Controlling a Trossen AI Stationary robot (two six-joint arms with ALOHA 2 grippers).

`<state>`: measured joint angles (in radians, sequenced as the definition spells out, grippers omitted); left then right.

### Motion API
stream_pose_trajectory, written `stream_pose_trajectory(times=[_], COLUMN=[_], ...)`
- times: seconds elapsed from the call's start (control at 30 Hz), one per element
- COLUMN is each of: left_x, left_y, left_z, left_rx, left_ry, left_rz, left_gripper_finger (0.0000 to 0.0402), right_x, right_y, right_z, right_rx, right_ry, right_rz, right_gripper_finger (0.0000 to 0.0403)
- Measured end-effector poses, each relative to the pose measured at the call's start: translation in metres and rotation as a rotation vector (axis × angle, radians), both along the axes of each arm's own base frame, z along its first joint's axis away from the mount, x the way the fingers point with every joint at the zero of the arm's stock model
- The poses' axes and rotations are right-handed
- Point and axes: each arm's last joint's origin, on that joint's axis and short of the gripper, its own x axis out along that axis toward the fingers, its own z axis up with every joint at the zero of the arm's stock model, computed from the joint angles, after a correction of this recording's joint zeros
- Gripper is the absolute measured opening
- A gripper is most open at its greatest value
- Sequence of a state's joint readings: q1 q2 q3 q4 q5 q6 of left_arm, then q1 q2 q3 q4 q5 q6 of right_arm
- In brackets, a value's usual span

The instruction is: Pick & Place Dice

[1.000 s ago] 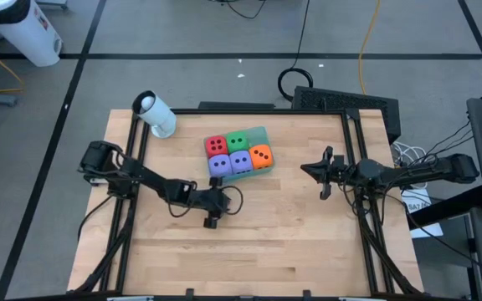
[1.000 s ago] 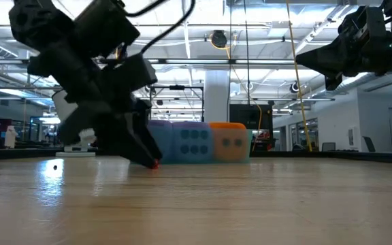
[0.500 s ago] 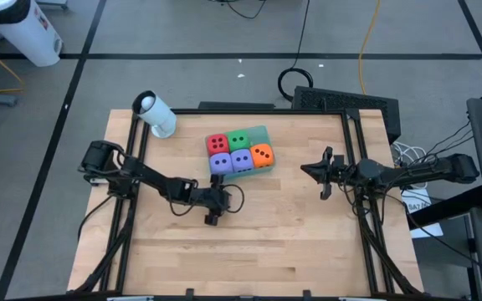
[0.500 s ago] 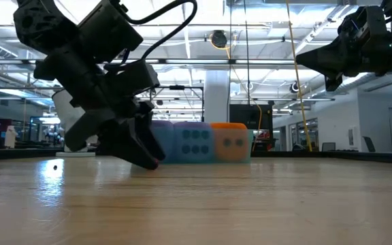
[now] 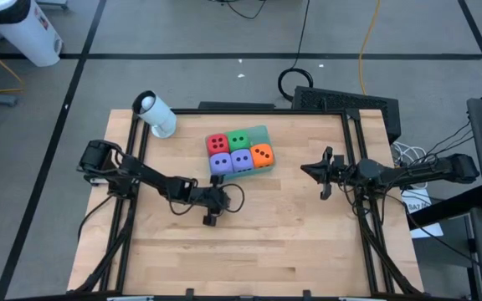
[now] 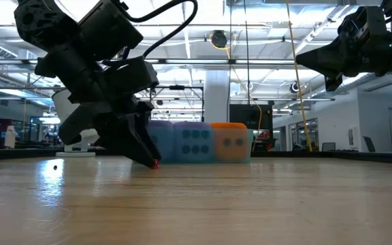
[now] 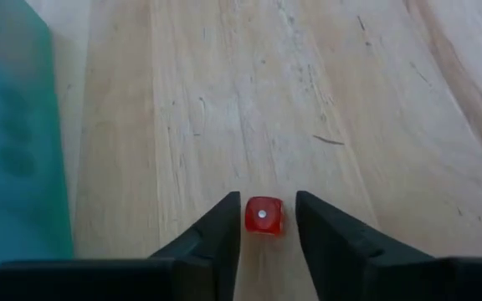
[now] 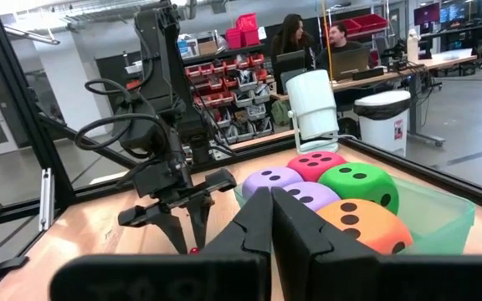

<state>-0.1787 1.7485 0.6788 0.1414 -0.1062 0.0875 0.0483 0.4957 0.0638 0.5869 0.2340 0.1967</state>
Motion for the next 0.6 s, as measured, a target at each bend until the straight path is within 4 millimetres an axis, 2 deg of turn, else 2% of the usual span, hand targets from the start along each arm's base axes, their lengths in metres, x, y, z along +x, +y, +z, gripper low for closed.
stream_pose_trajectory(times=[0.6], left_x=[0.0023], left_y=[0.0], left_z=[0.001], left_rx=[-0.009], left_ry=[-0.035], left_rz=[0.023], left_gripper_finger=[0.0045], right_x=[0.0], right_y=[0.0001], right_z=[0.0006], right_rx=[-0.002], right_ry=[-0.006], right_rz=[0.003], right_gripper_finger=[0.0])
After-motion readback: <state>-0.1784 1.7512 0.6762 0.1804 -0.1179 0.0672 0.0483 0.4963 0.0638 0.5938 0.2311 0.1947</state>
